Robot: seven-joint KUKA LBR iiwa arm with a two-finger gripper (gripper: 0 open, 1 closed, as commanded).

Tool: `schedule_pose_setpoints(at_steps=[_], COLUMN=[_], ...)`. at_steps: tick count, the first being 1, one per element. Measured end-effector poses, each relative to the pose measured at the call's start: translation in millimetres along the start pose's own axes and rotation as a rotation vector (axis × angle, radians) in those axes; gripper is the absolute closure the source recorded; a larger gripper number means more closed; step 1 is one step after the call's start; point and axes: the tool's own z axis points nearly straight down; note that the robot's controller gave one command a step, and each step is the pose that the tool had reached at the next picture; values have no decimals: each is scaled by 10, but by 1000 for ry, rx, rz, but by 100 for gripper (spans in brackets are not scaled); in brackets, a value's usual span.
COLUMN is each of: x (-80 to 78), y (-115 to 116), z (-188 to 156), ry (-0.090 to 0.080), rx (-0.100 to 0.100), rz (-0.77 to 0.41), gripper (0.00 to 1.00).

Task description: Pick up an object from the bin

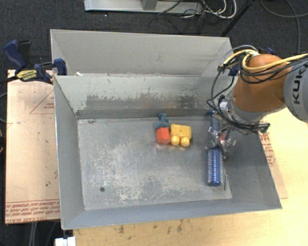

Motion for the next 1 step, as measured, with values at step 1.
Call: schedule_pose_setpoints(at_steps=[1], x=[-40], y=[28], z=[-917], ry=[0], rx=[10], rz=[-5], gripper=[100])
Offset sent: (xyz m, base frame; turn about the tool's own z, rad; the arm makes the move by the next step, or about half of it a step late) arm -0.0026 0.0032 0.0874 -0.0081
